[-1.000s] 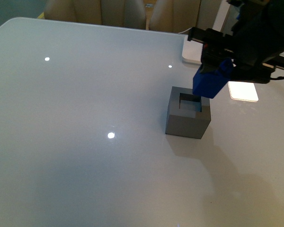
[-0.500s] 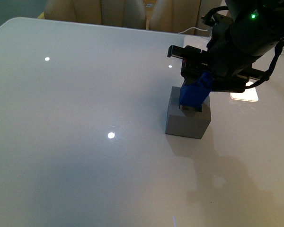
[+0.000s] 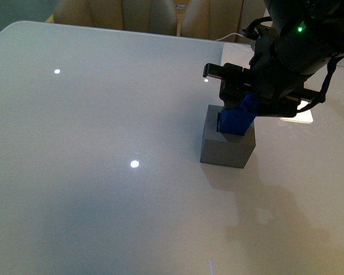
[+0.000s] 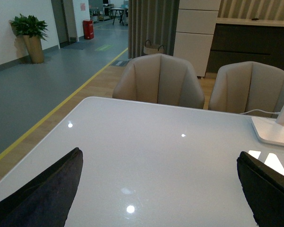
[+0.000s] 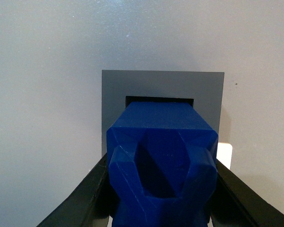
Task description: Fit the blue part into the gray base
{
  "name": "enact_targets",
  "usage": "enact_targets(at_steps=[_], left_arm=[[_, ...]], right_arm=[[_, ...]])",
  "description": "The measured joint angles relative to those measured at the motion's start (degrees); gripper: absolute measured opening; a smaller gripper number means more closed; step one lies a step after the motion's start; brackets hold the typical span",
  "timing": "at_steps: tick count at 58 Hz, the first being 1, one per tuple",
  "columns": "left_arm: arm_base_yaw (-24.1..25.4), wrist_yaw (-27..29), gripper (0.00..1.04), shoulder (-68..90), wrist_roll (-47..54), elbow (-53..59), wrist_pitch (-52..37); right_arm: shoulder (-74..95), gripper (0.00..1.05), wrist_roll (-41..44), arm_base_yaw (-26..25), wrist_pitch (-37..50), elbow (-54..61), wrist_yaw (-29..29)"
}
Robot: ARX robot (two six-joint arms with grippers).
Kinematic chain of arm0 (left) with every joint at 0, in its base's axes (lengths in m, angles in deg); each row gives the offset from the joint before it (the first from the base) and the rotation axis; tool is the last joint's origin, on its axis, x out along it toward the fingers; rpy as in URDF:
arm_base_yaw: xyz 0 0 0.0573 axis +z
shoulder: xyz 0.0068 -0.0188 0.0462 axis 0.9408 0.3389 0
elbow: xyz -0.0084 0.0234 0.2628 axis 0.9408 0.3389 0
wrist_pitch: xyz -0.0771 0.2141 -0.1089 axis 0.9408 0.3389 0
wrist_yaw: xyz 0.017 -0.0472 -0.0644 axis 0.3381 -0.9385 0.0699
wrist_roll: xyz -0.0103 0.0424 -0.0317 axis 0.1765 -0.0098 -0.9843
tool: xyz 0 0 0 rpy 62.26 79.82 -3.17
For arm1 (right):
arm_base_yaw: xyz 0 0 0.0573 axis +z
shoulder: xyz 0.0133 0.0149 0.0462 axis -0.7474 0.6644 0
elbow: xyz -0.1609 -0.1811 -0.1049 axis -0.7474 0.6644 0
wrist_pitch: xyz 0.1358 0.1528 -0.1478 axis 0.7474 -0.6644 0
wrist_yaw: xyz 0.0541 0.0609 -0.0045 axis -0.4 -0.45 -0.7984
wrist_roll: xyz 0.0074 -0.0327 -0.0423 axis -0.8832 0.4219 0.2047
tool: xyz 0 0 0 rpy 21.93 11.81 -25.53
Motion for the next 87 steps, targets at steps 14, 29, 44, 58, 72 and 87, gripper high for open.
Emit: enact_targets(at_steps=[14,29,44,58,72,87], left_arm=[[0.0,0.0,0.97,0.0,0.0,0.0,0.0],[0.0,0.0,0.97,0.0,0.0,0.0,0.0],[0.0,0.0,0.97,0.0,0.0,0.0,0.0],[0.0,0.0,0.97,0.0,0.0,0.0,0.0],[0.0,0.0,0.97,0.0,0.0,0.0,0.0],[0.0,0.0,0.97,0.0,0.0,0.0,0.0]], right_arm=[[0.9,0.65,0.4,0.0,-0.4,-1.1,0.0],[1.1,0.97,0.3,-0.3,1.1,-0.6,-0.3],[-15.2,0.96,3.7,-1.5,11.4,13.7,1.4],[-26.2,0.74,17.6,-3.5,54.1,36.5,11.5],[-37.3,0.33,23.3,-8.5,77.7,53.4,7.7],[-45.4,0.02,24.4,-12.6,79.1,65.1,3.5]])
